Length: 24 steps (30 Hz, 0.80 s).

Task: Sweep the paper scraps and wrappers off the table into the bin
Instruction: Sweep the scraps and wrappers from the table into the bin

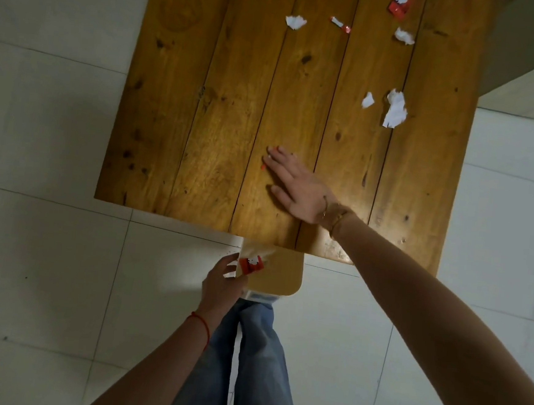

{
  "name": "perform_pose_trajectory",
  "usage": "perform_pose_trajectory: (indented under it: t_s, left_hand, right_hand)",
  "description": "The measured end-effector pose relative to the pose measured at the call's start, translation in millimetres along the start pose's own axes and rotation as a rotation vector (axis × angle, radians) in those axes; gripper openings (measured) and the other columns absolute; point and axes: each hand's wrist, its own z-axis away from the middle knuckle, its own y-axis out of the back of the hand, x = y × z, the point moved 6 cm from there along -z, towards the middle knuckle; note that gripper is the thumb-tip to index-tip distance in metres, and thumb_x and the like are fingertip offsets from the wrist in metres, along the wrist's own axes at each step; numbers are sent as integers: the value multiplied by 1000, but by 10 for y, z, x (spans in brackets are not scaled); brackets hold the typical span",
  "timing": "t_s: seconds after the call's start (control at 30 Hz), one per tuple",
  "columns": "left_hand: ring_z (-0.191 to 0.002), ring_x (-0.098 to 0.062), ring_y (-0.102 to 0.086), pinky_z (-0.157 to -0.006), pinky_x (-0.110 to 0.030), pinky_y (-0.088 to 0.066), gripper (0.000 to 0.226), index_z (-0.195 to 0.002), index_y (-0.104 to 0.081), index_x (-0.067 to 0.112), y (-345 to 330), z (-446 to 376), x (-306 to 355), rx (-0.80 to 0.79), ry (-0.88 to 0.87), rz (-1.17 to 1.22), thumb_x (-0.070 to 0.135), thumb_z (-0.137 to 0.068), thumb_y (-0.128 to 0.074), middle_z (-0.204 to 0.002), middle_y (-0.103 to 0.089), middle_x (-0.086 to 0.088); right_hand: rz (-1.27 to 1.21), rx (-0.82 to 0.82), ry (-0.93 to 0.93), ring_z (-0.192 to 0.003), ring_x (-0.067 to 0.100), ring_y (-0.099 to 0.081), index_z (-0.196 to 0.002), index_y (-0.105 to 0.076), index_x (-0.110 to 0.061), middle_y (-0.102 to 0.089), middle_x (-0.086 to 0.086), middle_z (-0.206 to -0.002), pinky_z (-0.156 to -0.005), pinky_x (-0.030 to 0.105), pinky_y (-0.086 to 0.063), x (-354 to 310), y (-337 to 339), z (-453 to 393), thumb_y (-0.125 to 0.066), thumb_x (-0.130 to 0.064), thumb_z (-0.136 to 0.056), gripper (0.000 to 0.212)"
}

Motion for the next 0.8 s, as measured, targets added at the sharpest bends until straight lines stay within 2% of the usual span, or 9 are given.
perform_pose_trajectory:
  t_s: [0.13,0.27,0.43,0.5,0.6,0.7,0.8]
  left_hand:
    - [-103,-27,-66,-88,-49,-57,49,-123,-60,23,-8,44,-27,3,3,72,21,-76,-72,-115,-66,-4]
    - [-104,-30,-66,-90,-51,-56,70,-123,-61,20,-20,68,-43,11,-4,108,36,-56,-71,-116,-67,-7]
    - [-101,-27,-66,-87,-50,-57,43,-123,-61,19,7,60,-112,21,-34,62,14,-80,-68,-116,-66,-8]
    - [-101,-27,-67,-88,-50,-57,41,-122,-62,20,8,67,-144,19,-32,67,12,-82,-66,-112,-67,-5]
    - [-97,-29,-68,-86,-50,-58,40,-121,-63,20,25,117,-194,25,-23,75,12,-82,-67,-106,-67,-4]
    - [-96,-30,-69,-85,-51,-58,40,-121,-63,19,49,205,-255,24,-8,78,12,-82,-68,-103,-68,-3]
    - [-93,-25,-68,-86,-48,-58,35,-109,-63,25,95,353,-266,32,-12,73,16,-76,-73,-94,-66,5]
  right_hand:
    - [-59,3,-1,-149,18,-3,-152,-16,-15,-11,4,-161,-121,33,-1,-170,-156,318,-33,-38,-99,60]
    - [-95,-9,22,-149,19,-5,-151,-20,-12,-13,6,-161,-121,33,-2,-333,-295,585,-38,-31,-99,58]
    - [-109,-42,72,-149,20,-5,-150,-22,-9,-14,9,-160,-120,29,1,-602,-553,982,-45,-20,-93,62]
    - [-123,-45,83,-149,21,-8,-149,-25,-9,-17,10,-160,-120,28,0,-714,-643,1134,-44,-20,-94,59]
    - [-143,-50,92,-147,25,-18,-147,-31,-8,-23,12,-158,-120,33,-12,-856,-760,1331,-42,-20,-95,54]
    - [-158,-62,49,-147,25,-16,-148,-30,-9,-19,11,-159,-121,36,-16,-937,-817,1492,-41,-23,-97,53]
    - [-196,13,-20,-146,26,-20,-146,-33,-8,-25,12,-157,-120,36,-18,-994,-704,1599,-42,-23,-98,51]
